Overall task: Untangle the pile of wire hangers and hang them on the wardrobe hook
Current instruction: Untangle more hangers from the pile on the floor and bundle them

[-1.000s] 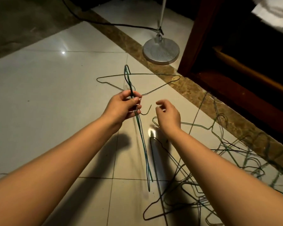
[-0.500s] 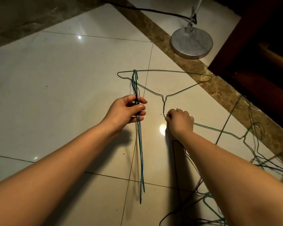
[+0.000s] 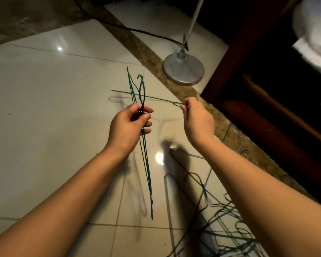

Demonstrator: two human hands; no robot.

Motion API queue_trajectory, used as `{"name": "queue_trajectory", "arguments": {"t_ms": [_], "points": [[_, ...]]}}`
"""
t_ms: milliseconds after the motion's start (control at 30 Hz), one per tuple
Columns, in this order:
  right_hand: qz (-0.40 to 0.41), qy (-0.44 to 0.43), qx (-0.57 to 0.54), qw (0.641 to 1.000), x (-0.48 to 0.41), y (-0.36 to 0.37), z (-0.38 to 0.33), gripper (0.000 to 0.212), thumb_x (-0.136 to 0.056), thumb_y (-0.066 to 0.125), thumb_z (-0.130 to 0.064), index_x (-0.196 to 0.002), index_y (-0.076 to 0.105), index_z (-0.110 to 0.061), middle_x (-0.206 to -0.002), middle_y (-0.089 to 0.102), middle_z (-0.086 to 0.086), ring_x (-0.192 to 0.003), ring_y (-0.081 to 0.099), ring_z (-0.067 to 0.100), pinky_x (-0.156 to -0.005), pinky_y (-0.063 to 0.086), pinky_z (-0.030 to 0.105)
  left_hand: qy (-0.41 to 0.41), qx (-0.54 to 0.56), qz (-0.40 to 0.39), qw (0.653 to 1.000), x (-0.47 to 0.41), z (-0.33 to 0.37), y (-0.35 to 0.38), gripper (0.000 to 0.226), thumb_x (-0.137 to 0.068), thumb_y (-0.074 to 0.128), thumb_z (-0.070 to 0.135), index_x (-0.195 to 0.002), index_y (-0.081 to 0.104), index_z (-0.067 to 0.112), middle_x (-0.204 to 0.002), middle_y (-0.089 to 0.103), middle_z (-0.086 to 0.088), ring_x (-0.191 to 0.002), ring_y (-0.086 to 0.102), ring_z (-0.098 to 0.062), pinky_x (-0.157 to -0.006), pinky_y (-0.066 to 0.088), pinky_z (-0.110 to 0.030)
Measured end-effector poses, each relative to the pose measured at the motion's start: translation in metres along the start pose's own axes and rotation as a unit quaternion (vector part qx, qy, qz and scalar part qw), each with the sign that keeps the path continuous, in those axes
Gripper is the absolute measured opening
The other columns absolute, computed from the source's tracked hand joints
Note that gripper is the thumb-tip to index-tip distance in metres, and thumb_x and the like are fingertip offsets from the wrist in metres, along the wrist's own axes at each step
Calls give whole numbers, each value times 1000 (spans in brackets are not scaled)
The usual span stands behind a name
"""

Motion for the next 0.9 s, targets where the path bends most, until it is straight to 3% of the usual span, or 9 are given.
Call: {"name": "queue_trajectory", "arguments": {"t_ms": [133,233,300,367,500,633,767,900], "points": [[44,-3,47,998,-12,-36,9,28,-100,35,-33,-110,49,-11,-92,66,14,-84,59,38,-62,33,36,22,36,7,999,-2,12,16,23,-93,49,3,-83,60,21,-78,59,0,-70,58,-9,-66,55,-22],[80,35,-80,993,-11,-56,19,18,-96,47,-28,-100,55,-13,-82,66,3,-79,60,25,-69,41,34,28,60,1,998,-3,19,32,23,-92,49,3,-84,60,21,-78,59,0,-65,59,-2,-64,55,-21],[88,75,-147,982,-6,-66,25,9,-91,57,-27,-88,54,-18,-72,60,-8,-72,57,15,-65,39,22,21,80,-9,997,-2,23,46,25,-92,50,1,-82,60,22,-75,58,1,-62,58,1,-62,55,-19],[97,111,-211,966,2,-75,28,19,-85,66,-24,-77,48,-28,-74,63,-10,-74,60,7,-67,42,14,9,92,-14,996,1,27,57,25,-91,50,1,-83,62,22,-75,58,1,-64,58,0,-62,55,-19],[129,113,-239,956,20,-100,21,24,-84,66,-22,-72,48,-31,-61,57,-5,-65,59,10,-67,47,25,-1,82,-33,996,14,34,68,24,-92,50,2,-85,62,22,-77,59,0,-65,59,0,-65,56,-21],[148,42,-259,954,44,-129,7,22,-86,63,-20,-79,50,-37,-72,61,-10,-78,67,13,-75,54,43,-3,33,-56,998,42,31,73,23,-92,51,3,-89,61,23,-76,59,1,-69,58,-7,-66,54,-20],[178,20,-306,935,79,-163,-4,22,-87,59,-17,-86,51,-38,-77,64,-8,-77,67,10,-74,55,45,11,-16,-92,996,77,37,81,20,-92,51,5,-95,61,23,-78,60,3,-78,60,-14,-70,54,-22],[167,29,-341,925,129,-191,-13,21,-87,56,-16,-87,52,-36,-81,65,-6,-76,67,12,-75,56,43,29,-53,-142,988,120,56,96,15,-90,56,12,-83,58,25,-81,63,0,-89,63,-28,-83,53,-40]]}}
Point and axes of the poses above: each hand's wrist, its own x-axis away from the middle knuckle, its own y-axis out of the palm, z = x × y, the point moved 5 cm from there along -x, towards the middle knuckle
